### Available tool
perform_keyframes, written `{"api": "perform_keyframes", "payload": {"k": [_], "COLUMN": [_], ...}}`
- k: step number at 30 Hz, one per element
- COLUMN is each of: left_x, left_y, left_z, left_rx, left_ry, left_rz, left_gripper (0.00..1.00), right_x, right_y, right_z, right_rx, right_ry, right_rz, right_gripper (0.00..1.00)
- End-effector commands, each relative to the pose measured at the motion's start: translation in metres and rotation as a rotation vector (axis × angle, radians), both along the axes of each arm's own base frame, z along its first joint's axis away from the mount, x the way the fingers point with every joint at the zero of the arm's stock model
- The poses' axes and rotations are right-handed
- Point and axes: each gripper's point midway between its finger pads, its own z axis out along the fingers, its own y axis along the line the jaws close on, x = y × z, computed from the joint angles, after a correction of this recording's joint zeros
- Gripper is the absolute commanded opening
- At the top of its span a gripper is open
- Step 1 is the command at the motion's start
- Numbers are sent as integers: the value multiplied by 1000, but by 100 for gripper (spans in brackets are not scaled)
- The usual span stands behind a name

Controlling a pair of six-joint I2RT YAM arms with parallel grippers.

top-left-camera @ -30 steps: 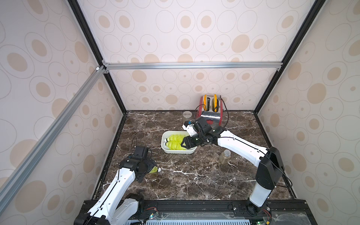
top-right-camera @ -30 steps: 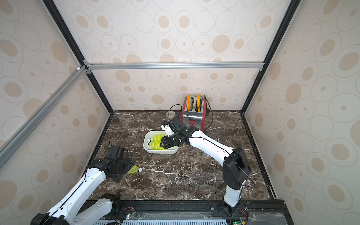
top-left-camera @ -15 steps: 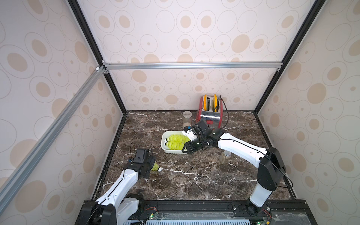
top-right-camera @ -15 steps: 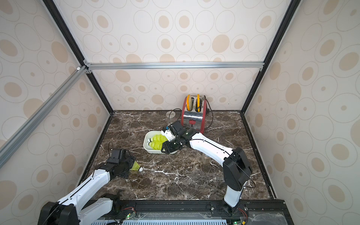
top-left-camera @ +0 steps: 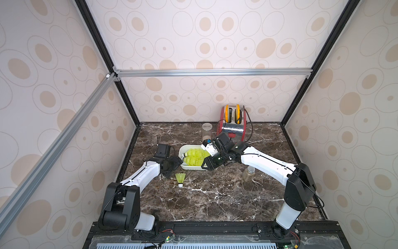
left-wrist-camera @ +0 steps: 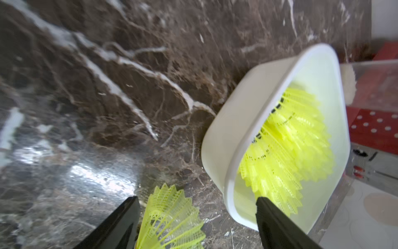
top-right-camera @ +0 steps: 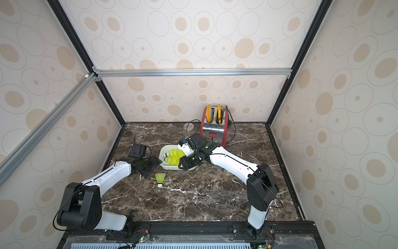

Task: Put the shuttlecocks into the storage box
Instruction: Pick up the shuttlecock at the center of the board.

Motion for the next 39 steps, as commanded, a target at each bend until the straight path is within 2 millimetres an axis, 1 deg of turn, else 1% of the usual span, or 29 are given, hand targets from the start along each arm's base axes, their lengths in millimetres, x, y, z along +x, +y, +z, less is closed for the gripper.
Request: {"api": "perform_keyframes", "payload": {"k": [1,4,6,9,11,13,16,21,23,26,29,32,36,39], "left_x": [-10,-25,-34,-45,-54,-69,-96,-156,-178,-201,-216,-223,-225,-226], "left_y": [-22,-17,-11,-5,-2,0,-1,3,8,14,21,29,31,31], "left_z": [7,13,19,33,42,48,53,44,44,44,43,45,50,52], "left_rx": [-1,16,43,63,74,73,43,2,-2,-7,4,28,30,28], "left_ry": [-15,-13,-8,-34,-46,-46,-62,-2,14,27,44,32,10,2], "left_rz": [-136,-130,-135,-147,-160,-185,-228,-290,-294,-282,-260,-229,-218,-222], "left_gripper": [87,87,87,87,83,81,80,80,80,80,80,80,80,80], "right_x": [3,-1,-9,-30,-37,-38,-40,-42,-39,-31,-24,-24,-24,-19], "right_y": [-3,-4,-2,6,11,16,23,34,40,51,62,75,95,107], "right_z": [4,2,-4,-22,-34,-43,-54,-67,-68,-68,-70,-70,-69,-73], "right_rx": [-19,-30,-23,-16,-22,-26,-27,-19,-19,-13,-4,15,20,4], "right_ry": [-28,-22,10,74,88,109,151,175,167,152,153,150,123,103], "right_rz": [8,32,70,151,188,201,227,255,270,281,283,305,340,343], "right_gripper": [48,45,45,45,47,49,50,52,53,54,54,55,55,56]}}
